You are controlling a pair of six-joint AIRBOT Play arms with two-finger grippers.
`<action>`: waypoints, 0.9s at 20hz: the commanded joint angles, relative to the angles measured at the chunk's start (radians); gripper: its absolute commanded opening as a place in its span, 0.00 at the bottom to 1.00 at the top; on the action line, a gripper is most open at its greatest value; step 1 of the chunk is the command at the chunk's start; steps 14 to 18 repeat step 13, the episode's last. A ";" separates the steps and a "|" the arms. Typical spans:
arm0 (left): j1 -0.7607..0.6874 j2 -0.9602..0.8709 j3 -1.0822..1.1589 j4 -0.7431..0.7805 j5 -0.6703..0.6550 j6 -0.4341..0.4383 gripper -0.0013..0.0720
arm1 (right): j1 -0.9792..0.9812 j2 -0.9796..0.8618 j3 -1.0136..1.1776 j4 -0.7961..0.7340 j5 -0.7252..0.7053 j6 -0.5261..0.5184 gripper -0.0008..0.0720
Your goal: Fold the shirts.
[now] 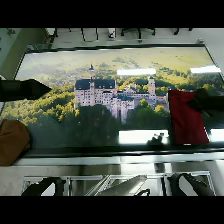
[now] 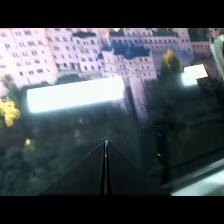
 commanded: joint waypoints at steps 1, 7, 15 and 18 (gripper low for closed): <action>-0.146 0.115 -0.267 -0.001 -0.105 -0.046 0.04 | 0.336 0.070 -0.127 0.000 0.180 -0.054 0.04; -0.383 0.251 -0.609 0.001 -0.258 -0.110 0.04 | 0.707 0.057 -0.284 0.014 0.385 -0.034 0.05; -0.421 0.301 -0.627 0.001 -0.311 -0.134 0.04 | 0.764 0.007 -0.284 0.070 0.356 -0.031 0.05; -0.421 0.301 -0.627 0.001 -0.311 -0.134 0.04 | 0.764 0.007 -0.284 0.070 0.356 -0.031 0.05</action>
